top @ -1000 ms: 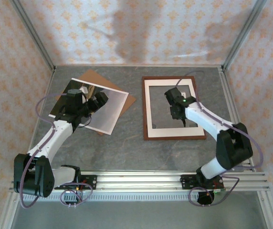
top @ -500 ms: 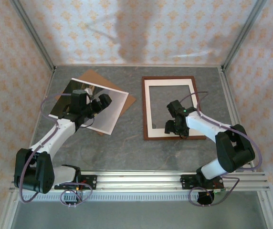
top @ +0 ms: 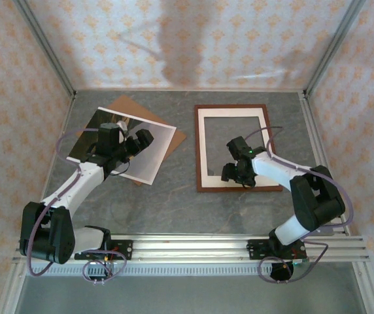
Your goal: Put the photo into the frame
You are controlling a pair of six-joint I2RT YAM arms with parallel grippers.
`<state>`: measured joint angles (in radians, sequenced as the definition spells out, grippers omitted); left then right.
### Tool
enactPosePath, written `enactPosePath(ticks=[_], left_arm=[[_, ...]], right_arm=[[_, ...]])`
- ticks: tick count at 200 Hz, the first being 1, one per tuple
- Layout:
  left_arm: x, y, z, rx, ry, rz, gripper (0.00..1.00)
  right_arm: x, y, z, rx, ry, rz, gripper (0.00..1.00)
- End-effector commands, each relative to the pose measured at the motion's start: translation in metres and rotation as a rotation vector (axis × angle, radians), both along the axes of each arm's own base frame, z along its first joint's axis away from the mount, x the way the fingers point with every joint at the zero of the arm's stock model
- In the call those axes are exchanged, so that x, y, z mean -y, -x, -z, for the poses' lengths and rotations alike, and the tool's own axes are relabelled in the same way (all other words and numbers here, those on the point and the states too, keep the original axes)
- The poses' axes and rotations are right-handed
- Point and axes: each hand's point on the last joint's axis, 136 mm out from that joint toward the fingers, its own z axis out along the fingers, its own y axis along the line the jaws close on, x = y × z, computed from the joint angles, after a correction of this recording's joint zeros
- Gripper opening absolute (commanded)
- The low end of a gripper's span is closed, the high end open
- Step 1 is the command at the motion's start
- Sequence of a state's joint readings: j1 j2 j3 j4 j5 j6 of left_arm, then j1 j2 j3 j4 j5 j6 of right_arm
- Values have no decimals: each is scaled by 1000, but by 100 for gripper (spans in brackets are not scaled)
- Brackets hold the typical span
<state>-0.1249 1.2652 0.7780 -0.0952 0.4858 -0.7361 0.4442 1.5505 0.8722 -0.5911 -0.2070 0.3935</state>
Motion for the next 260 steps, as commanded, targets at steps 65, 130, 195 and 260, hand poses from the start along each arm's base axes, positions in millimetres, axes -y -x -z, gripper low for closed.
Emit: enactPosePath(ticks=[65, 130, 195, 260], left_arm=[[0, -6, -7, 26, -16, -5, 100], [-2, -4, -3, 13, -43, -6, 100], [-11, -3, 7, -10, -104, -25, 100], [-10, -1, 8, -23, -101, -16, 100]], right_arm=[[-11, -22, -5, 42, -32, 11, 73], [-10, -33, -61, 246, -36, -49, 73], [-69, -90, -96, 454, -252, -61, 76], [-126, -198, -98, 596, -378, 22, 78]])
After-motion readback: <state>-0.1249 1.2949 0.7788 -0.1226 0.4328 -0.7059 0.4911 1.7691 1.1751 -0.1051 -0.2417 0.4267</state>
